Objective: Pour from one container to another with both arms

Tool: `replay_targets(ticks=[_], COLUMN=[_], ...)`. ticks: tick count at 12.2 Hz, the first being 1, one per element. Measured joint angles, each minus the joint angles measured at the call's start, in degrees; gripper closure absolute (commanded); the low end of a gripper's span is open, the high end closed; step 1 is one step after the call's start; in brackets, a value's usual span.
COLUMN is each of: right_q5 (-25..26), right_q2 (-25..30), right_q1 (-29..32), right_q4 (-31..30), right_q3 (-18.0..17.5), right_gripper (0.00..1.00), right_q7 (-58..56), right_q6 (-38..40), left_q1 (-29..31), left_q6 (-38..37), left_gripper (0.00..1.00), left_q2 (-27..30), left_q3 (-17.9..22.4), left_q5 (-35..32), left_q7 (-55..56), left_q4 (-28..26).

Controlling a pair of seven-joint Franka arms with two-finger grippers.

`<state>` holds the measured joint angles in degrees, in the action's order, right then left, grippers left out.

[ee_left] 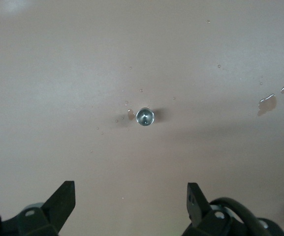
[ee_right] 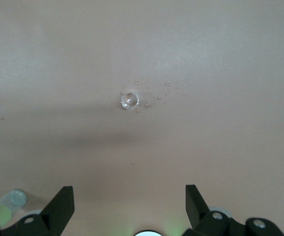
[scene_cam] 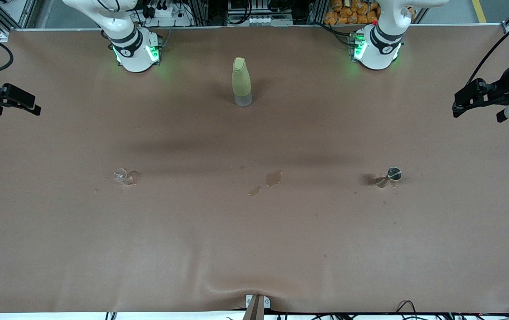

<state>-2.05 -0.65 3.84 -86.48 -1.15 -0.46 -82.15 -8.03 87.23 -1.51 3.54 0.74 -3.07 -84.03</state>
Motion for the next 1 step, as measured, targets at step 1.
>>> replay_targets(ticks=[1], right_q5=[0.59], right_q2=[0.00], right_q1=[0.00], right_q4=[0.00], right_q3=[-0.07], right_gripper=[0.00], right_q7=[0.00], right_q6=[-0.04], left_q1=[0.01], left_q6=[0.10], left_gripper=[0.00], left_q2=[0.00], left_q3=[0.12], left_q5=[0.00], left_q7=[-0.07], left_q4=[-0.10])
